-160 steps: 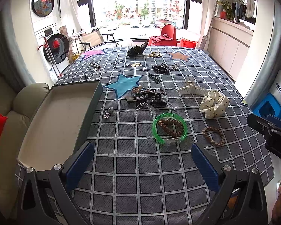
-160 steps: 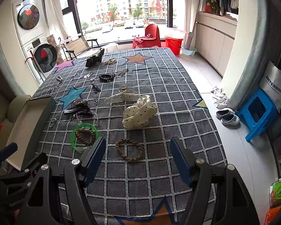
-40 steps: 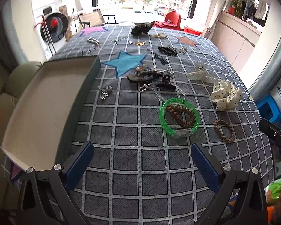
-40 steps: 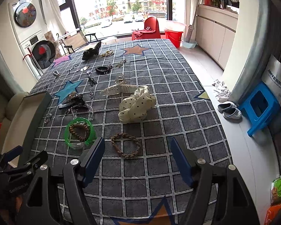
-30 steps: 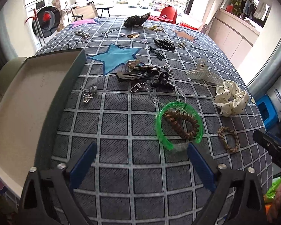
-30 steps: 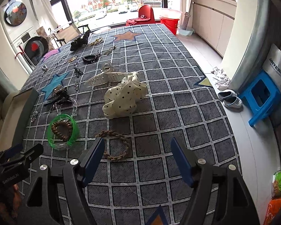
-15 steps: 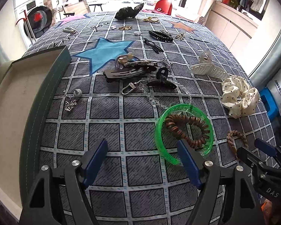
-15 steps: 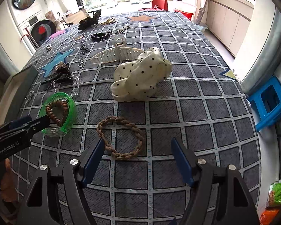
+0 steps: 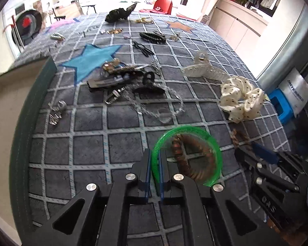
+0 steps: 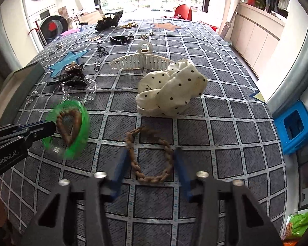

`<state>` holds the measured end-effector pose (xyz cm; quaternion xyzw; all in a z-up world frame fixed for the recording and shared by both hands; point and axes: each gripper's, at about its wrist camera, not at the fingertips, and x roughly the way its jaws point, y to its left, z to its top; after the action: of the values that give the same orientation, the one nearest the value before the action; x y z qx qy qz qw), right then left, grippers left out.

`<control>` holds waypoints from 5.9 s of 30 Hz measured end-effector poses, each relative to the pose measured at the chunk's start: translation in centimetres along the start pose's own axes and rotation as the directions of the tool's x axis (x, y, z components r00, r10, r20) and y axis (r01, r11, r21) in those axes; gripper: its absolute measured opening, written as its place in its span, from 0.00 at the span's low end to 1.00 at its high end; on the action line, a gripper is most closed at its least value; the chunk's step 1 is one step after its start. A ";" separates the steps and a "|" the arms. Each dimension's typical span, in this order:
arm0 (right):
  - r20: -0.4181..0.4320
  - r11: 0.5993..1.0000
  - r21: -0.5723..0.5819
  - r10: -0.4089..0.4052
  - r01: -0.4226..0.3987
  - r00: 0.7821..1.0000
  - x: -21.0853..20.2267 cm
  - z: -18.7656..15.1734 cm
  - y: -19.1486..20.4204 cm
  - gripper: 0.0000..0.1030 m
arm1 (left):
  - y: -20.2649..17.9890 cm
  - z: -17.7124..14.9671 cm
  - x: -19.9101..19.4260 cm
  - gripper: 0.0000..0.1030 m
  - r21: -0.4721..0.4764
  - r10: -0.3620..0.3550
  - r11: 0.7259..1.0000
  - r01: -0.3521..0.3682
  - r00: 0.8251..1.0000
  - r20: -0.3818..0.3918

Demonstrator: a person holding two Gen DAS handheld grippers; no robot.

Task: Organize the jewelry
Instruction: 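Grasp the green bangle with the left gripper while the right gripper grasps the braided brown bracelet, then carry the bangle with the left gripper while the right gripper drops the bracelet into the box, then open the left gripper to release the green bangle into the box, then move the left gripper to the brown coil hair tie while the right gripper approaches the polka-dot scrunchie, then grasp the brown coil hair tie with the left gripper while the right gripper grasps the scrunchie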

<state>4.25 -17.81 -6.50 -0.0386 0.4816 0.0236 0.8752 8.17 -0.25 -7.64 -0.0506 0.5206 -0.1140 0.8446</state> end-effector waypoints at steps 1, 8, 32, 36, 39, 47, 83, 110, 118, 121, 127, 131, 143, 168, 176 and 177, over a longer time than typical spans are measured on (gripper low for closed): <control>0.000 1.000 0.004 0.007 -0.007 1.000 0.0 0.1 0.0 0.13 | 0.0 -0.1 -0.2 0.08 -0.004 -0.009 1.000 0.009 1.000 0.007; 0.025 0.996 0.072 0.055 -0.056 0.998 -1.2 0.1 -0.8 0.11 | 0.4 -0.3 -2.6 0.08 -0.015 -0.040 0.999 0.041 0.998 0.057; 0.071 0.945 -0.060 0.324 -0.321 0.943 -6.1 6.6 10.3 0.11 | 13.3 -0.1 -12.9 0.08 -0.208 0.133 0.975 -0.078 0.956 0.262; 0.055 0.923 -0.131 0.370 -0.361 0.927 -5.3 9.1 15.3 0.11 | 17.4 0.7 -13.0 0.08 -0.275 0.207 0.952 -0.134 0.944 0.257; 0.024 0.903 -0.163 0.407 -0.398 0.913 -4.0 11.0 19.0 0.11 | 19.9 1.8 -12.2 0.08 -0.306 0.269 0.933 -0.190 0.933 0.241; -0.070 0.874 -0.200 0.439 -0.444 0.896 1.9 14.9 26.3 0.11 | 25.4 5.1 -8.1 0.08 -0.352 0.354 0.892 -0.283 0.923 0.153; -0.090 0.867 -0.089 0.483 -0.490 0.871 3.2 16.1 24.8 0.57 | 25.6 6.3 -5.2 0.08 -0.310 0.432 0.868 -0.389 0.898 0.083; -0.002 0.907 0.006 0.421 -0.421 0.907 -3.5 8.7 13.3 0.76 | 15.6 1.5 -12.3 1.00 -0.206 0.401 0.912 -0.356 0.880 0.254; 0.003 0.914 0.099 0.396 -0.394 0.918 -4.2 4.9 7.1 0.80 | 11.6 -0.2 -12.6 1.00 -0.181 0.302 0.948 -0.261 0.917 0.260; 0.010 0.914 0.154 0.379 -0.375 0.926 -4.1 3.7 4.2 0.81 | 9.5 -0.6 -12.1 1.00 -0.144 0.275 0.959 -0.244 0.926 0.260; 0.049 0.897 0.266 0.353 -0.353 0.934 -4.0 1.9 -1.3 1.00 | 5.4 -0.7 -10.4 1.00 -0.062 0.215 0.977 -0.206 0.951 0.222; 0.077 0.894 0.294 0.331 -0.339 0.940 -4.3 1.2 -3.7 1.00 | 3.3 -0.7 -9.0 1.00 -0.022 0.199 0.980 -0.199 0.961 0.192; 0.146 0.880 0.357 0.279 -0.313 0.949 -3.9 0.8 -8.3 1.00 | -1.6 -0.8 -5.2 1.00 0.062 0.148 0.986 -0.157 0.980 0.129; 0.022 0.851 0.429 0.326 -0.304 0.945 3.2 5.5 -9.0 1.00 | -5.5 -0.4 1.5 1.00 0.058 0.138 0.988 -0.140 0.990 0.040; 0.009 0.888 0.369 0.291 -0.274 0.957 4.3 7.0 -7.5 1.00 | -6.4 -0.4 2.5 0.96 0.082 0.155 0.984 -0.157 0.987 0.033; 0.008 0.894 0.361 0.282 -0.266 0.959 4.3 7.1 -7.3 1.00 | -6.6 -0.4 2.5 0.85 0.088 0.157 0.983 -0.159 0.987 0.034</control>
<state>13.07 -24.42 -6.02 0.1894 0.4979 0.0574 0.8443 7.95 -7.21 -8.69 0.0279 0.5057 -0.0694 0.8594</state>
